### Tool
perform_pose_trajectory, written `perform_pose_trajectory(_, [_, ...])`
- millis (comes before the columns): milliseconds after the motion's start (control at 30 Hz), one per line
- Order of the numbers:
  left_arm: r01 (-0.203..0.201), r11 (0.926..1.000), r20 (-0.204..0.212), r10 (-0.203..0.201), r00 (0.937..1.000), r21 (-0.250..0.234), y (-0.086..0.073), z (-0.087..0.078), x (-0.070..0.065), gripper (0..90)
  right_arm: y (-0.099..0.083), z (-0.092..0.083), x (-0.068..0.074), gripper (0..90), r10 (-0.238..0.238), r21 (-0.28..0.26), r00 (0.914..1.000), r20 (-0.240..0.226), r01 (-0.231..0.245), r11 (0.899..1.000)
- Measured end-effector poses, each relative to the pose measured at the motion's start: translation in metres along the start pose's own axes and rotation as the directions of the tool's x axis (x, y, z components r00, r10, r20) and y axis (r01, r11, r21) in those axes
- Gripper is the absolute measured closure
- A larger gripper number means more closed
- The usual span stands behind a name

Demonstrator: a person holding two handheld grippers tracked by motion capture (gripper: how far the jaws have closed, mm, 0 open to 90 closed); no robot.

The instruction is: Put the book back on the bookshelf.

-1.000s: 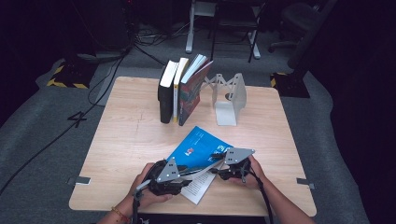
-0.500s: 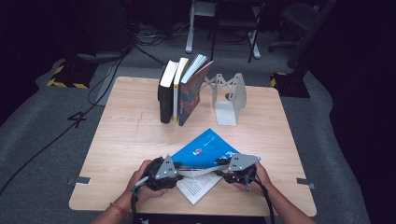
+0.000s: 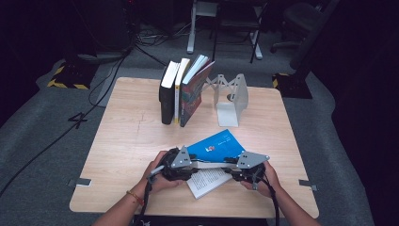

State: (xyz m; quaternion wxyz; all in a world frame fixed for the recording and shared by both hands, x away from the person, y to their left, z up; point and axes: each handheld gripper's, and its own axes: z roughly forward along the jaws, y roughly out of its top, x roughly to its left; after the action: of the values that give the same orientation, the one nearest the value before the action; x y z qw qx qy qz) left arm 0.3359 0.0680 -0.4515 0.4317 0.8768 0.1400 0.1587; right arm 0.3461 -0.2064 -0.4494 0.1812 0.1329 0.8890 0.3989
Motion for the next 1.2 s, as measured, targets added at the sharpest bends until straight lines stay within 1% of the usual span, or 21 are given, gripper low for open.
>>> perform_pose_trajectory(33, [0.0, 1.0, 0.0, 0.0, 1.0, 0.0, 0.0, 0.0, 0.0, 51.6, 0.0, 0.0, 0.0, 64.6, 0.0, 0.0, 1.0, 0.0, 0.0, 1.0])
perform_pose_trajectory(67, [-0.012, 0.9999, 0.001, 0.012, 0.9999, -0.009, 0.004, 0.0, -0.004, 51.6, 0.0, 0.0, 0.0, 64.5, 0.005, -0.002, 1.0, -0.003, -0.005, 1.0])
perform_pose_trajectory(100, [-0.008, 0.9999, 0.002, 0.008, 1.0, -0.013, 0.006, 0.001, -0.005, 52.0, 0.0, 0.0, 0.0, 64.4, 0.005, 0.001, 1.0, -0.005, -0.005, 1.0])
perform_pose_trajectory(167, [-0.007, 0.9999, -0.001, 0.007, 1.0, -0.008, 0.008, 0.004, -0.004, 57.8, 0.0, 0.0, 0.0, 64.0, 0.002, 0.005, 1.0, -0.003, -0.002, 1.0])
perform_pose_trajectory(233, [-0.003, 1.0, 0.015, 0.003, 0.9999, -0.009, 0.007, 0.006, -0.003, 59.8, 0.0, 0.0, 0.0, 63.6, -0.002, 0.007, 1.0, -0.002, 0.002, 1.0])
perform_pose_trajectory(300, [-0.015, 0.9999, 0.032, 0.015, 0.9994, -0.004, 0.007, 0.007, -0.003, 61.7, 0.0, 0.001, -0.001, 62.9, 0.0, 0.007, 1.0, -0.01, 0.0, 1.0])
perform_pose_trajectory(333, [-0.016, 0.9999, 0.03, 0.016, 0.9994, -0.004, 0.007, 0.006, -0.003, 63.0, -0.001, 0.001, -0.002, 62.2, 0.0, 0.005, 0.9999, -0.017, 0.0, 1.0])
perform_pose_trajectory(400, [-0.017, 0.9999, 0.049, 0.017, 0.9986, 0.002, 0.006, 0.006, -0.002, 64.9, -0.002, 0.002, -0.003, 58.8, 0.011, -0.005, 0.9996, -0.024, -0.011, 1.0])
perform_pose_trajectory(467, [-0.016, 0.9999, 0.056, 0.015, 0.9983, 0.005, 0.004, 0.006, -0.003, 66.7, -0.005, 0.002, -0.006, 53.4, 0.019, -0.014, 0.9986, -0.049, -0.019, 1.0])
perform_pose_trajectory(533, [-0.019, 0.9997, 0.052, 0.018, 0.9985, 0.012, 0.004, 0.004, -0.003, 67.6, -0.011, 0.001, -0.01, 49.2, 0.029, -0.028, 0.9983, -0.05, -0.031, 0.999])
perform_pose_trajectory(633, [-0.021, 0.9997, 0.062, 0.02, 0.9979, 0.011, 0.001, -0.001, 0.0, 67.9, -0.02, -0.001, -0.019, 43.4, 0.028, -0.009, 0.9994, -0.019, -0.028, 1.0])
perform_pose_trajectory(667, [-0.019, 0.9998, 0.064, 0.018, 0.9978, 0.01, -0.001, -0.004, 0.002, 67.9, -0.025, -0.002, -0.024, 41.3, 0.036, -0.005, 0.9991, -0.021, -0.036, 0.999])
perform_pose_trajectory(700, [-0.012, 0.9999, 0.066, 0.012, 0.9978, 0.007, -0.002, -0.006, 0.002, 67.9, -0.03, -0.003, -0.029, 39.7, 0.059, -0.012, 0.9979, -0.026, -0.059, 0.998])
perform_pose_trajectory(767, [-0.01, 0.9999, 0.074, 0.009, 0.9973, 0.01, -0.006, -0.012, 0.005, 67.8, -0.035, -0.006, -0.034, 38.8, 0.07, -0.018, 0.9969, -0.037, -0.071, 0.997])
perform_pose_trajectory(833, [-0.009, 0.9999, 0.073, 0.008, 0.9973, 0.015, -0.01, -0.019, 0.008, 67.6, -0.037, -0.007, -0.036, 39.3, 0.061, -0.016, 0.9975, -0.035, -0.061, 0.998])
perform_pose_trajectory(900, [-0.008, 0.9997, 0.075, 0.006, 0.9972, 0.021, -0.013, -0.025, 0.013, 67.3, -0.038, -0.005, -0.036, 40.0, 0.046, -0.012, 0.9988, -0.016, -0.047, 0.999])
perform_pose_trajectory(967, [0.008, 0.9997, 0.078, -0.01, 0.9969, 0.023, -0.018, -0.032, 0.018, 67.0, -0.039, -0.004, -0.036, 45.6, 0.044, -0.024, 0.9989, -0.014, -0.044, 0.999])
perform_pose_trajectory(1000, [0.012, 0.9996, 0.08, -0.014, 0.9967, 0.024, -0.02, -0.035, 0.022, 66.8, -0.039, -0.003, -0.035, 48.4, 0.033, -0.032, 0.9994, -0.012, -0.033, 0.999])
perform_pose_trajectory(1033, [0.016, 0.9996, 0.079, -0.017, 0.9968, 0.023, -0.022, -0.037, 0.024, 66.5, -0.037, -0.003, -0.032, 53.0, 0.017, -0.036, 0.9998, -0.002, -0.017, 0.999])
perform_pose_trajectory(1133, [0.032, 0.9986, 0.075, -0.035, 0.9966, 0.043, -0.025, -0.041, 0.028, 63.9, -0.03, -0.002, -0.023, 59.1, -0.041, -0.034, 0.999, 0.019, 0.042, 0.999])
perform_pose_trajectory(1200, [0.055, 0.9956, 0.063, -0.06, 0.9962, 0.075, -0.026, -0.043, 0.03, 57.7, -0.026, -0.002, -0.019, 60.4, -0.048, -0.027, 0.9984, 0.029, 0.048, 0.998])
